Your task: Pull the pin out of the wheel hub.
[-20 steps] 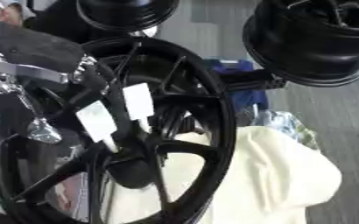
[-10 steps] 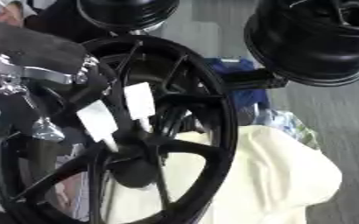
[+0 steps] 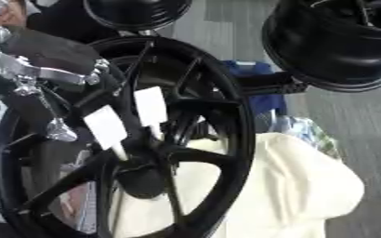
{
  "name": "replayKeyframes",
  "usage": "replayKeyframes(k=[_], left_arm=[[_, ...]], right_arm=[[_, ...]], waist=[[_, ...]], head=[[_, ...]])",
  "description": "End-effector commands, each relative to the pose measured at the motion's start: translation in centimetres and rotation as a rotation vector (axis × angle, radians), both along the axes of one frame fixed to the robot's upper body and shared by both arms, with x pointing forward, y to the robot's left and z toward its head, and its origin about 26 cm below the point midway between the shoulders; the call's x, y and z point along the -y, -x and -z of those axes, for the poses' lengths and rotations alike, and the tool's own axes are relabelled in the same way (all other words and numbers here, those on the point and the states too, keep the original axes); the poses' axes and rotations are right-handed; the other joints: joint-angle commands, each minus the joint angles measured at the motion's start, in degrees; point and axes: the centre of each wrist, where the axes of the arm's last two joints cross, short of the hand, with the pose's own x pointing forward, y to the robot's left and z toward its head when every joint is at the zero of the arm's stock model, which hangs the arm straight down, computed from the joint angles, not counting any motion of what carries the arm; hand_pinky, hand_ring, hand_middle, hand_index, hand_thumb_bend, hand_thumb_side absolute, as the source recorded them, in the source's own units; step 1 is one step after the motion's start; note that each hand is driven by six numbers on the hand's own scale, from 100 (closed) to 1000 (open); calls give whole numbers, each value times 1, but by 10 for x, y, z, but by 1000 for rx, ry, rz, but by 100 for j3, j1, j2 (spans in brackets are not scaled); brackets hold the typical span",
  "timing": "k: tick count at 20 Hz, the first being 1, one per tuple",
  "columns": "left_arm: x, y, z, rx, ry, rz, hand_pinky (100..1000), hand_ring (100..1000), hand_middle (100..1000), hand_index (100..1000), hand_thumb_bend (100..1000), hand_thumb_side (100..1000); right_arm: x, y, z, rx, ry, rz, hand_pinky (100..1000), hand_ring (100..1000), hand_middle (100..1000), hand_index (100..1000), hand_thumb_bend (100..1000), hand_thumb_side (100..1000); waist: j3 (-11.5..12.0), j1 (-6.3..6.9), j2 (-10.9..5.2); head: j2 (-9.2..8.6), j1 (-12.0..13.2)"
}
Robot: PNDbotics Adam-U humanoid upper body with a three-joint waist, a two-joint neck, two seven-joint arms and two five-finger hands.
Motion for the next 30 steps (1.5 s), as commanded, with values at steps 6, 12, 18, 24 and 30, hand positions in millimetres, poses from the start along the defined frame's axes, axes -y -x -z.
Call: replayKeyframes(k=[6,12,18,24,30], left_arm=[[-4,-9,2,-9,-5,-16,780,763,697,789,358,100],[-6,-15,7,-22,-8,-21,776,751,673,770,333,100],[-4,-15,7,-42,9,-13,756,683,551,682,258,100],[-3,-13,3,-52,28,-6,731,645,496,625,244,100],[-5,-10,-2,-66,60,-19,704,618,462,581,295,100]], right_arm=[[3,3,-11,39,-1,49,449,612,632,797,355,293],[3,3,-11,43,-3,52,449,612,631,797,356,292],[4,4,-11,45,-11,55,447,611,631,797,359,291],[5,5,-10,43,-17,57,446,611,631,797,360,292],[5,5,-10,41,-21,58,445,611,631,797,360,292]], waist=[[-16,-15,-82],[-29,-18,-79],[-29,-16,-81],[-24,-16,-90],[-16,-10,-100]], head=[[-24,22],[-33,24],[-13,33],[-14,20],[-14,8]])
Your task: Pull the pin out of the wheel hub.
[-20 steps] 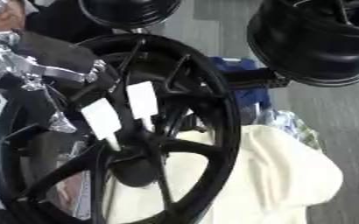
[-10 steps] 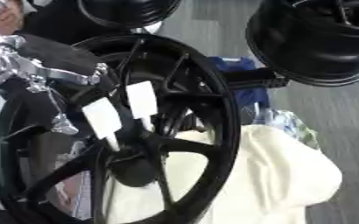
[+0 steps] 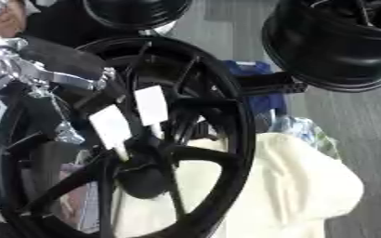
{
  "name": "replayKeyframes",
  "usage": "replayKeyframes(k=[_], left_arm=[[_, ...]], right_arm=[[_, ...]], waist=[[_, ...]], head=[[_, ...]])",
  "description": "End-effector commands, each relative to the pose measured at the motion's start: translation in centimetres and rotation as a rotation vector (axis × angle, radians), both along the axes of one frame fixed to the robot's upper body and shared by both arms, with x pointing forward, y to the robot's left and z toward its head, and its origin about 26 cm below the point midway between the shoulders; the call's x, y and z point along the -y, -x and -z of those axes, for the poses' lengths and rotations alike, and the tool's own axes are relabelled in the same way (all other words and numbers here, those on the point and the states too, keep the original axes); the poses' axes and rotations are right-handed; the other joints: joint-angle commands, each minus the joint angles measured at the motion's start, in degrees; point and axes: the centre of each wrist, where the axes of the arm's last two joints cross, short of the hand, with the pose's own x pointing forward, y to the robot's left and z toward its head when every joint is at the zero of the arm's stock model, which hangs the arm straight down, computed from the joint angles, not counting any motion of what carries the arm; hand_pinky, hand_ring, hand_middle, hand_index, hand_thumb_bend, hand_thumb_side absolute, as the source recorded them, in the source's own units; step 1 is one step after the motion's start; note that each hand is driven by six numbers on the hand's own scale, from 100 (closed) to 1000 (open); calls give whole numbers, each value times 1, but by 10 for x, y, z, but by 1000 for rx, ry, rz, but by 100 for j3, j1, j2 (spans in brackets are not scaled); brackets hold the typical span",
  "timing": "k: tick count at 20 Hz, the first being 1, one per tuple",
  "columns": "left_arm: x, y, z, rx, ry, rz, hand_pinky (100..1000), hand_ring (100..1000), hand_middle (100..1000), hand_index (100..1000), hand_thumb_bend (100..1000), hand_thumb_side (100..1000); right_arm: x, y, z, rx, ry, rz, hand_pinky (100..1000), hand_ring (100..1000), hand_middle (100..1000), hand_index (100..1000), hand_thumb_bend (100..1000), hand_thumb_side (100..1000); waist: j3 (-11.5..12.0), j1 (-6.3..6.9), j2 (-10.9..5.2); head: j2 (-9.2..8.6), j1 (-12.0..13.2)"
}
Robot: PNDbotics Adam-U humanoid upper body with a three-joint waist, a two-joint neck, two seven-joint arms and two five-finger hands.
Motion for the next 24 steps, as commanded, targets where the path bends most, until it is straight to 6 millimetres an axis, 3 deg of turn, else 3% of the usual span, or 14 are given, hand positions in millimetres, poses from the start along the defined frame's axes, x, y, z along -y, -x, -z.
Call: replayKeyframes(k=[1,6,17,20,24], left_arm=[[-2,6,-16,31,24,-7,702,617,461,580,299,102],[-6,10,-24,39,72,-33,688,600,442,554,348,133],[-23,32,-47,66,207,-87,674,578,406,514,369,171],[-33,41,-55,82,252,-103,676,579,404,515,347,169],[-66,46,-67,141,365,-213,678,581,404,519,306,157]], right_arm=[[2,3,-10,25,-1,43,445,611,631,797,360,292],[2,3,-10,25,3,46,448,611,632,797,362,291],[3,3,-11,25,9,54,451,611,632,797,363,289],[3,4,-11,26,10,59,451,611,632,797,363,289],[5,5,-12,27,12,70,453,611,631,796,362,289]], waist=[[5,4,-104],[5,13,-120],[22,26,-136],[34,28,-129],[72,33,-105]], head=[[-15,-11],[-18,-25],[-19,-61],[-32,-86],[-44,-145]])
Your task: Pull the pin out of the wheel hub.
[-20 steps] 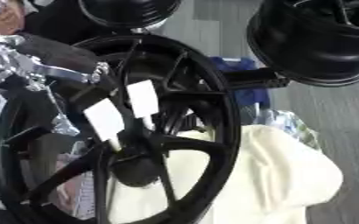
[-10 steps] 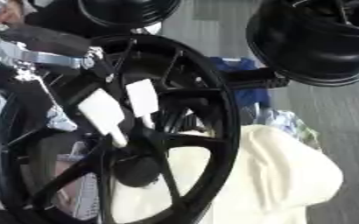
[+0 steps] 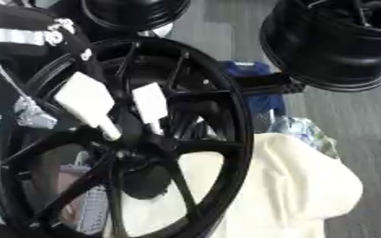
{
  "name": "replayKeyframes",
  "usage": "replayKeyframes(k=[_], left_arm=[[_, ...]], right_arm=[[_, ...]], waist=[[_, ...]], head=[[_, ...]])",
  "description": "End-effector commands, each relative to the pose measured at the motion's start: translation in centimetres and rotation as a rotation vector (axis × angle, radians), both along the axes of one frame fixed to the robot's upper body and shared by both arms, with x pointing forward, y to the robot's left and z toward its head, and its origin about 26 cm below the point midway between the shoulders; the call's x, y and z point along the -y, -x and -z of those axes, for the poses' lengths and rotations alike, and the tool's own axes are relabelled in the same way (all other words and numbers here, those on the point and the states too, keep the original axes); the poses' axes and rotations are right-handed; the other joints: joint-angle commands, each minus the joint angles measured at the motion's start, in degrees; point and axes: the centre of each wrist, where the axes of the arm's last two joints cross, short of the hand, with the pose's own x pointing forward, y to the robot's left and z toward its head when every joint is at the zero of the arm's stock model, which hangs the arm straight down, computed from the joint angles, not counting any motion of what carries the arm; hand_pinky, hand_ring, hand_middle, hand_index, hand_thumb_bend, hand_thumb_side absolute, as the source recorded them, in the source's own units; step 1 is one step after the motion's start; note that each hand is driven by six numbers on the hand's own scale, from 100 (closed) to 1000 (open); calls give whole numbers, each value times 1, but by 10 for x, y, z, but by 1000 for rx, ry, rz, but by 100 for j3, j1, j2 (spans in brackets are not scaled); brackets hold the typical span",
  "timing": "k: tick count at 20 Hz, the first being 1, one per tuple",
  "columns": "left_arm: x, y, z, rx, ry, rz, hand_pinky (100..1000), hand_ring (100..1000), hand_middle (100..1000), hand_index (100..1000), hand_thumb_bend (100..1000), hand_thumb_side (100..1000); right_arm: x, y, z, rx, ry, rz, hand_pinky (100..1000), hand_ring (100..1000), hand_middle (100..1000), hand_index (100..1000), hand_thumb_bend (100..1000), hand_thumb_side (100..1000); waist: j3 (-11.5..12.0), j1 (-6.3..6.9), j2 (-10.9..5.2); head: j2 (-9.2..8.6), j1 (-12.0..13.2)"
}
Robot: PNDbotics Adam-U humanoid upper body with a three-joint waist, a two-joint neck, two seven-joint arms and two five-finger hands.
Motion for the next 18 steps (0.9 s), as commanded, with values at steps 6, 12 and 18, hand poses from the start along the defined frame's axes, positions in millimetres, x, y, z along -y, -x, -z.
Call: replayKeyframes(k=[6,12,18], left_arm=[[-97,-2,-39,171,381,-372,680,580,398,522,207,140],[-187,-14,-41,314,709,-790,685,585,407,540,112,125],[-233,-19,-23,454,823,-1046,688,590,412,546,110,117]], right_arm=[[5,5,-12,26,12,77,453,610,631,796,362,289],[7,7,-11,21,10,88,452,610,631,796,361,289],[7,7,-10,17,3,90,451,609,631,795,370,275]], waist=[[65,0,-48],[109,-20,-27],[106,-42,-10]], head=[[-91,-126],[-124,-195],[-155,-193]])
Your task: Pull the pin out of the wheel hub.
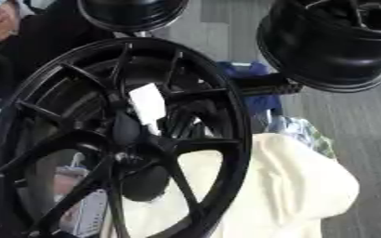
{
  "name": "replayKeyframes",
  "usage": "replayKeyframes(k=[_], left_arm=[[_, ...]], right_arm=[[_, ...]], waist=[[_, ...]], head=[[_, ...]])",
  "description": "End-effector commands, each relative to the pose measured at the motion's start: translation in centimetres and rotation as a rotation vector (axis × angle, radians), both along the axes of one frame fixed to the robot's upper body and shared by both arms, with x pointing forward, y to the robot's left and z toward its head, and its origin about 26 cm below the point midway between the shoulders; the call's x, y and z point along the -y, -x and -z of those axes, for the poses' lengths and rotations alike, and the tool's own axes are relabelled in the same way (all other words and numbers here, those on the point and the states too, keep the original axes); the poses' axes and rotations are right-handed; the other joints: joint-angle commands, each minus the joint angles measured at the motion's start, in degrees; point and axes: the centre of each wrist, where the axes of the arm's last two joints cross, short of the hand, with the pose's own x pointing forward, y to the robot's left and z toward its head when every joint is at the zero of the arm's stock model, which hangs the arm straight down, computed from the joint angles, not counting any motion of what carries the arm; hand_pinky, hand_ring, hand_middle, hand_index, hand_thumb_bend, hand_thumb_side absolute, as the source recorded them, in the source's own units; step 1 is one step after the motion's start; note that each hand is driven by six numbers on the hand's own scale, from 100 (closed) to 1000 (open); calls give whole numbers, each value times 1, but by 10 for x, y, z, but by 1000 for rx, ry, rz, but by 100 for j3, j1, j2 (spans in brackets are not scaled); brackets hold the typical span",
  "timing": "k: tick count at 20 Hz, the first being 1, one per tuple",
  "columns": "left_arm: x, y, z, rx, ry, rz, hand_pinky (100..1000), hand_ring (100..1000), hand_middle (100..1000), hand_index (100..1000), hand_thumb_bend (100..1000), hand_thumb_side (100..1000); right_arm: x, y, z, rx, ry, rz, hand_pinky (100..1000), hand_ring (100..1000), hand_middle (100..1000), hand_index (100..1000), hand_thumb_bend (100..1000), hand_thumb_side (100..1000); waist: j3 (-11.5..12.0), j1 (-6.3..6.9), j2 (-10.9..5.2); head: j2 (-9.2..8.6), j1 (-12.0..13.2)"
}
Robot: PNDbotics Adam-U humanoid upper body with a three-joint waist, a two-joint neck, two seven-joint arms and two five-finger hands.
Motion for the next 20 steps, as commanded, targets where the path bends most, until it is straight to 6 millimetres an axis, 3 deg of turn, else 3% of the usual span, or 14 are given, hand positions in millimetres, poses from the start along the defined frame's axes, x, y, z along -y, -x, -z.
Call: replayKeyframes(k=[1,12,14,15,16,17,18,20], left_arm=[[-21,7,-12,61,-12,-130,688,590,416,550,114,118],[-44,-2,22,-35,-113,-322,700,611,454,591,183,100],[-47,-5,29,-67,-119,-336,748,684,547,692,239,100],[-47,-5,31,-82,-121,-332,795,758,656,772,259,100],[-47,-6,35,-110,-132,-315,841,830,765,843,296,177],[-48,-7,37,-129,-142,-300,869,869,810,880,350,348],[-48,-7,38,-141,-149,-288,879,882,823,896,410,460],[-51,-8,40,-157,-163,-279,884,888,827,900,448,500]], right_arm=[[1,3,-9,24,2,61,451,609,631,795,360,291],[1,2,-10,29,-4,56,452,609,631,795,367,291],[1,2,-10,29,-3,55,452,608,630,795,370,291],[0,2,-10,29,-3,55,452,608,630,795,371,291],[0,2,-9,29,-3,55,452,608,630,795,372,291],[0,2,-9,29,-4,55,451,608,630,795,372,291],[0,2,-9,30,-5,55,450,608,630,795,372,291],[0,2,-9,30,-6,54,451,608,630,795,373,291]], waist=[[-6,11,-70],[-59,-2,-48],[-65,-3,-51],[-67,-3,-52],[-68,-3,-52],[-66,-3,-53],[-64,-5,-53],[-64,-7,-55]], head=[[-87,-13],[-121,-7],[-127,-5],[-129,-5],[-130,-1],[-131,3],[-132,1],[-135,-2]])
